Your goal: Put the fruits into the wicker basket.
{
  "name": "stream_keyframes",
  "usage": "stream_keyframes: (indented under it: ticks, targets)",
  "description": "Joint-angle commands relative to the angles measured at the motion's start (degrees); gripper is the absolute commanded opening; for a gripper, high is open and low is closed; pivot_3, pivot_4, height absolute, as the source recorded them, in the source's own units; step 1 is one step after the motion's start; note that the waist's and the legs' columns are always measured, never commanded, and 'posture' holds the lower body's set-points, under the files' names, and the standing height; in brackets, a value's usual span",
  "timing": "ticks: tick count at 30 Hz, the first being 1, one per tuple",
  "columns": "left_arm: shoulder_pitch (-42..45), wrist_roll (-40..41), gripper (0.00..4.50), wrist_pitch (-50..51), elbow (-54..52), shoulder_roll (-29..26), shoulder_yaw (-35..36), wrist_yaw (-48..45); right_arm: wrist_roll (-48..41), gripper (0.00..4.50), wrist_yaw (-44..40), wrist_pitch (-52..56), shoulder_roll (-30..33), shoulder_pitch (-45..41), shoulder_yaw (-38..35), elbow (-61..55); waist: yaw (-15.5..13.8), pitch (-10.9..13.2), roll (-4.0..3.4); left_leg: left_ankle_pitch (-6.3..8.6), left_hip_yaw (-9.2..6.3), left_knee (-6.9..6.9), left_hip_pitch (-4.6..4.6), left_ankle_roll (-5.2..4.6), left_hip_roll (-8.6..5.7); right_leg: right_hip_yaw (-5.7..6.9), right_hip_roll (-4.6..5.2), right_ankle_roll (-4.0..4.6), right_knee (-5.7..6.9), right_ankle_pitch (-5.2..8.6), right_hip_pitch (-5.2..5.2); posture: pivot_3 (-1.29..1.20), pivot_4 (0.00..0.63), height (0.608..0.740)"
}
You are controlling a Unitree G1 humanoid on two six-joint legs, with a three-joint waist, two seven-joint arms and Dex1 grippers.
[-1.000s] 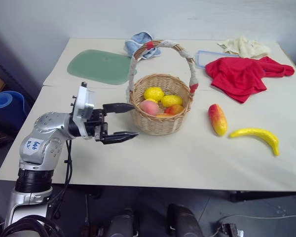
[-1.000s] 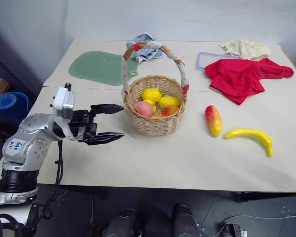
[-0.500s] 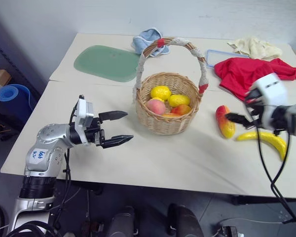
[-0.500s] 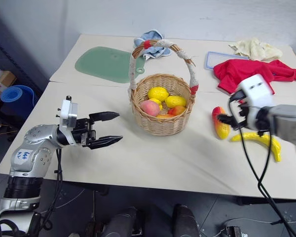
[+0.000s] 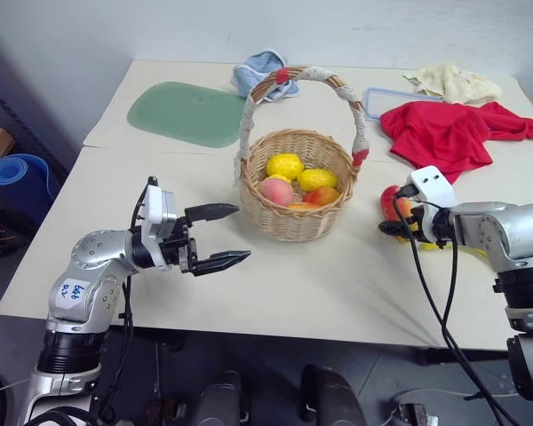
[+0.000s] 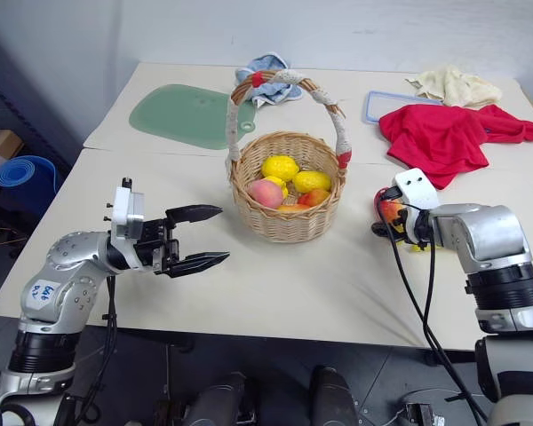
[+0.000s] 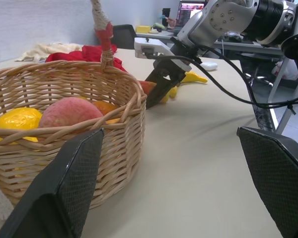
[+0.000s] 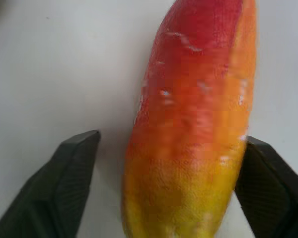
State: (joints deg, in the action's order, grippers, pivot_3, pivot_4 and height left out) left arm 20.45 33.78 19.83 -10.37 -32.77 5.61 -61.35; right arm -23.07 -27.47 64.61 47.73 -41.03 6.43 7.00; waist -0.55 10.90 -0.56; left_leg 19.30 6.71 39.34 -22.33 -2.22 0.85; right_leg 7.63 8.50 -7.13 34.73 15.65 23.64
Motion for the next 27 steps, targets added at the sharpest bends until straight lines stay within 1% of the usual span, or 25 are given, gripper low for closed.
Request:
stream_keyframes:
  ticks: [1, 2, 3, 7, 9, 10, 12, 14, 16, 18, 20, 22, 24, 26, 27]
  targets:
    - [-0.07, 0.29, 4.50, -1.08, -1.34, -0.26, 0.59, 0.19, 0.64, 2.51, -5.09, -4.70, 4.16, 1.98, -3.02, -4.78, -0.14, 0.00, 0.00, 0.00, 0.01, 0.00, 0.00, 0.00, -0.01, -0.01, 0.00, 0.00, -0.01, 0.00, 0.00, 0.00, 0.150, 0.740]
    - [0.01, 0.32, 4.50, -1.05, -1.32, -0.25, 0.57, 0.18, -0.06, 2.13, -8.15, -7.59, 6.06, 3.98, -4.33, -8.09, -0.19, 0.00, 0.00, 0.00, 0.00, 0.00, -0.01, 0.00, -0.01, -0.01, 0.01, 0.00, -0.02, 0.00, 0.00, 0.00, 0.150, 0.740]
    - [0.06, 0.39, 4.50, -0.97, -1.30, -0.28, 0.59, 0.15, -1.89, 1.99, -11.57, -8.70, 7.99, 5.94, -6.00, -11.75, -0.32, 0.00, 0.00, 0.00, 0.00, 0.00, -0.01, 0.00, -0.01, -0.01, 0.01, 0.00, -0.03, 0.00, 0.00, 0.00, 0.150, 0.740]
    - [-0.38, 0.87, 4.50, -0.38, -1.22, -0.87, 1.21, -0.08, -10.95, 1.94, -27.53, -11.22, 16.53, 18.12, -14.64, -27.95, -0.86, 0.00, 0.00, 0.01, -0.03, -0.06, 0.01, 0.00, 0.01, -0.01, -0.02, -0.01, -0.11, 0.00, 0.00, 0.00, 0.150, 0.740]
    - [-0.74, 1.24, 4.50, 0.01, -1.17, -1.24, 1.81, -0.07, -16.53, 1.94, -32.31, -10.75, 18.08, 22.82, -19.81, -35.21, -0.86, 0.02, 0.11, 0.01, -0.16, -0.07, 0.05, 0.00, 0.03, 0.00, -0.04, -0.01, -0.14, 0.00, -0.06, 0.00, 0.150, 0.740]
    - [-0.79, 1.47, 4.50, 0.19, -1.07, -1.41, 2.14, 0.02, -18.99, 1.94, -32.49, -9.99, 17.86, 23.35, -21.36, -38.05, -0.76, 0.03, 0.13, 0.02, -0.31, -0.07, 0.12, 0.01, 0.06, 0.00, -0.06, -0.01, -0.15, 0.00, -0.14, 0.00, 0.150, 0.740]
    - [-0.73, 1.88, 4.50, 0.58, -0.72, -1.60, 2.78, 0.35, -21.86, 1.94, -30.88, -10.18, 16.05, 22.02, -22.00, -41.82, -0.40, 0.02, 0.13, 0.02, -0.35, -0.06, 0.16, 0.01, 0.05, -0.14, -0.05, 0.00, -0.24, -0.01, -0.16, 0.00, 0.150, 0.740]
    - [-0.61, 2.48, 4.50, 1.14, -0.06, -1.58, 3.67, 0.98, -20.76, 1.94, -23.11, -9.93, 9.70, 13.80, -16.92, -42.21, 0.04, -0.03, 0.26, 0.00, -0.30, -0.03, 0.23, -0.02, 0.06, -0.23, -0.04, 0.04, -0.24, -0.03, -0.19, 0.00, 0.150, 0.740]
    - [-0.70, 2.52, 4.50, 1.30, 0.44, -1.57, 4.04, 1.13, -16.50, 1.94, -14.59, -8.49, 1.46, 4.97, -9.88, -40.11, 0.95, -0.09, 0.36, -0.03, -0.29, 0.01, 0.26, 0.04, 0.09, -0.26, -0.03, 0.10, -0.19, -0.07, -0.17, 0.00, 0.150, 0.740]
    - [-0.78, 2.46, 4.50, 1.29, 0.54, -1.56, 4.03, 1.07, -14.10, 1.94, -10.75, -7.58, -3.05, 0.86, -6.38, -38.55, 0.90, -0.09, 0.35, -0.07, -0.23, 0.02, 0.25, 0.10, 0.10, -0.30, -0.02, 0.16, -0.04, -0.07, -0.05, 0.00, 0.150, 0.740]
    - [-0.81, 2.56, 4.50, 1.45, 0.19, -1.39, 3.74, 1.37, -10.24, 1.94, -5.26, -6.54, -8.75, -3.47, -2.21, -34.04, 0.73, -0.10, 0.37, -0.06, -0.39, 0.01, 0.23, 0.14, 0.10, -0.18, -0.01, 0.16, 0.26, -0.07, 0.04, 0.00, 0.150, 0.740]
    - [-0.69, 2.56, 4.50, 1.40, 0.30, -1.37, 3.61, 1.49, -6.70, 1.94, -2.49, -6.39, -10.62, -5.34, 0.27, -32.07, 0.41, -0.10, 0.37, -0.06, -0.52, 0.01, 0.10, 0.15, 0.06, -0.09, 0.00, 0.14, 0.35, -0.08, 0.12, 0.00, 0.150, 0.740]
    - [-0.45, 2.41, 4.50, 1.17, 0.44, -1.22, 3.42, 1.62, -3.72, 1.94, 0.87, -7.24, -12.88, -6.32, 0.96, -29.77, 0.28, -0.10, 0.37, -0.06, -0.76, 0.01, 0.00, 0.15, -0.02, -0.05, 0.00, 0.10, 0.39, -0.11, 0.11, 0.00, 0.150, 0.740]
    - [-0.32, 2.34, 4.50, 0.96, 0.42, -0.96, 3.29, 1.88, -2.85, 2.68, 2.45, -7.00, -14.91, -7.35, 0.55, -27.57, 0.54, -0.10, 0.36, -0.04, -0.81, 0.01, -0.03, 0.11, -0.07, -0.04, 0.00, 0.04, 0.33, -0.14, 0.10, 0.00, 0.150, 0.740]
    - [-0.37, 2.35, 4.50, 0.90, 0.34, -0.93, 3.26, 1.92, -2.28, 2.91, 2.45, -7.21, -15.14, -7.65, 0.63, -27.19, 0.64, -0.10, 0.37, -0.04, -0.78, 0.01, -0.05, 0.11, -0.08, -0.03, 0.00, 0.02, 0.29, -0.15, 0.10, 0.00, 0.150, 0.740]
